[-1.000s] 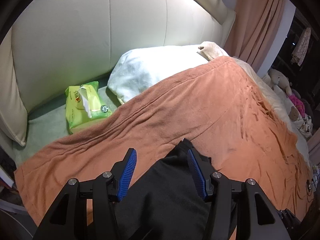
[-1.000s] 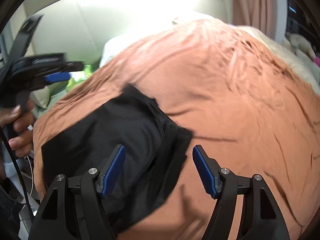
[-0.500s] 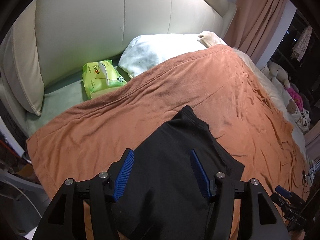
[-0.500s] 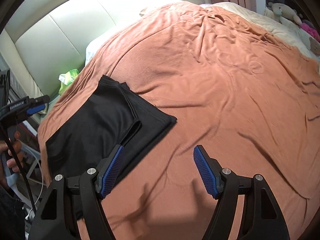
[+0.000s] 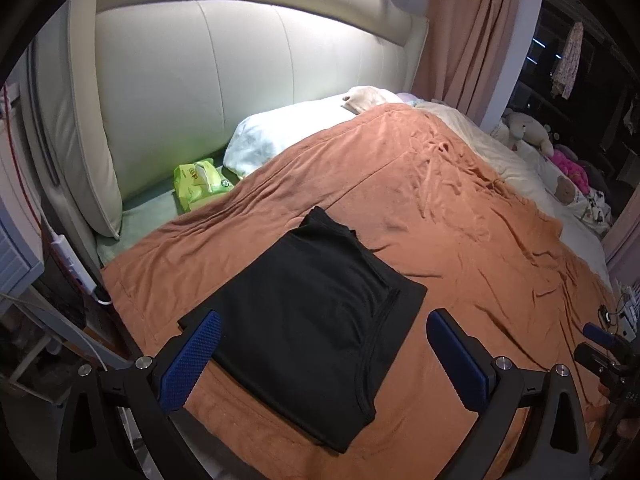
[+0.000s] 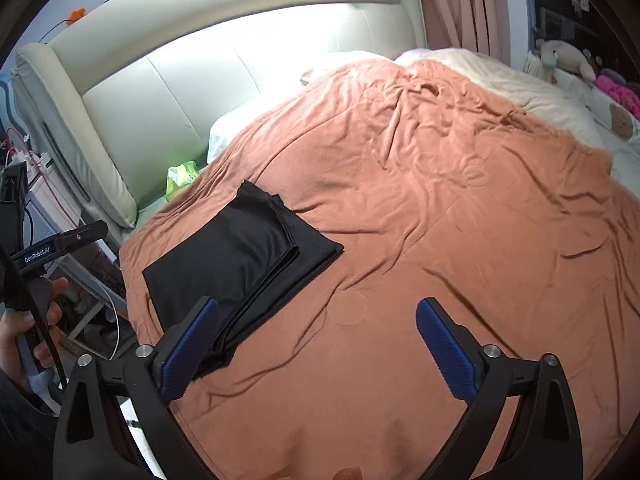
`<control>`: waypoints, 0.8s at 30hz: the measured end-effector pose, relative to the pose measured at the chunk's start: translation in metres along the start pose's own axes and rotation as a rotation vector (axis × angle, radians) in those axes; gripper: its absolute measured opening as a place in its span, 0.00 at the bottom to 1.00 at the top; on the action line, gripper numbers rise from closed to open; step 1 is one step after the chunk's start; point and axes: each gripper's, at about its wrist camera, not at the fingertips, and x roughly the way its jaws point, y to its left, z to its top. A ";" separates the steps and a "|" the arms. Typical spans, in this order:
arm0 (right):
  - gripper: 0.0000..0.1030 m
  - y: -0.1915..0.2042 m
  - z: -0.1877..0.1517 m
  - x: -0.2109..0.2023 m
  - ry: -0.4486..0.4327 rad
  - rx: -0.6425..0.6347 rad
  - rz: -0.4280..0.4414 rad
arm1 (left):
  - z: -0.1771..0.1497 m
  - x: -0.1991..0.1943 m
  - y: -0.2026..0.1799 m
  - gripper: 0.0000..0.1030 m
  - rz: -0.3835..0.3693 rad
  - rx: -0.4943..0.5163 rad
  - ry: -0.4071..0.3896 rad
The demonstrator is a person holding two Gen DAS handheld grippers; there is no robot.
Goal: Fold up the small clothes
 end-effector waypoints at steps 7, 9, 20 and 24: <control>1.00 -0.005 -0.021 -0.073 -0.020 0.010 -0.033 | -0.018 -0.060 -0.038 1.00 -0.034 0.030 -0.047; 1.00 -0.007 -0.028 -0.097 -0.030 0.011 -0.044 | -0.025 -0.078 -0.049 1.00 -0.047 0.047 -0.067; 1.00 -0.016 -0.091 -0.210 -0.100 0.042 -0.144 | -0.070 -0.149 -0.113 1.00 -0.144 0.149 -0.122; 1.00 -0.016 -0.114 -0.242 -0.107 0.047 -0.169 | -0.087 -0.170 -0.132 1.00 -0.168 0.185 -0.139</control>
